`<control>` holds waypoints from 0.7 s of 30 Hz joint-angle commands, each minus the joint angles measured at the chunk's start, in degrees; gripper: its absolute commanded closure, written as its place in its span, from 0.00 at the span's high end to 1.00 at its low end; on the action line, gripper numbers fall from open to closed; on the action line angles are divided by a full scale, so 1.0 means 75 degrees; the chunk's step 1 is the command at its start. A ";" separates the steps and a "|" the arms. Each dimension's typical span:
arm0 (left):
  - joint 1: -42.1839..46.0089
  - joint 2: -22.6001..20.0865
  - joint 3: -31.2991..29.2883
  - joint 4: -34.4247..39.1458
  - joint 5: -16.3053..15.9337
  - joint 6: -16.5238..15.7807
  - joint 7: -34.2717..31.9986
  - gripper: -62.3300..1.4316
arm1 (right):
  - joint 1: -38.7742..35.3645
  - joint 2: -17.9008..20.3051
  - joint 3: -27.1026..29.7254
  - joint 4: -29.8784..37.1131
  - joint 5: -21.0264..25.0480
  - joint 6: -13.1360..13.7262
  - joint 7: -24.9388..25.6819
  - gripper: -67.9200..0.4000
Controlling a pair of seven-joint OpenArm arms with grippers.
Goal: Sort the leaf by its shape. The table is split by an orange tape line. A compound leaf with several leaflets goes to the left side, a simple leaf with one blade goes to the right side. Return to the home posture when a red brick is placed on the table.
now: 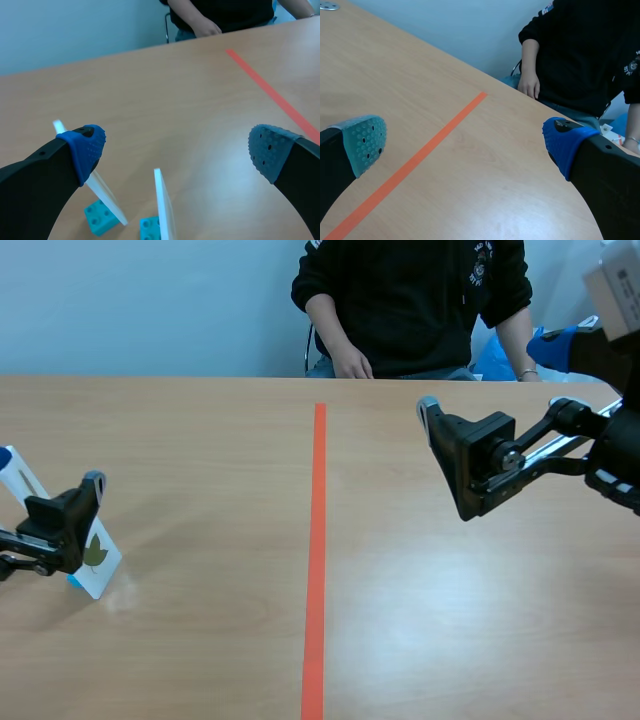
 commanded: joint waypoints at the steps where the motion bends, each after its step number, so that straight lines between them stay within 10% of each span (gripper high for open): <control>1: 0.0201 -0.0125 -0.0055 0.0472 -0.0052 -0.0067 -0.0102 0.98 | 0.0052 0.0041 0.0067 0.0192 0.0079 -0.0026 0.0108 0.96; 21: 0.0717 -0.0612 -0.0038 0.3590 -0.0079 -0.1542 0.0329 0.98 | 0.0050 0.0044 0.0067 0.0192 0.0079 -0.0026 0.0076 0.96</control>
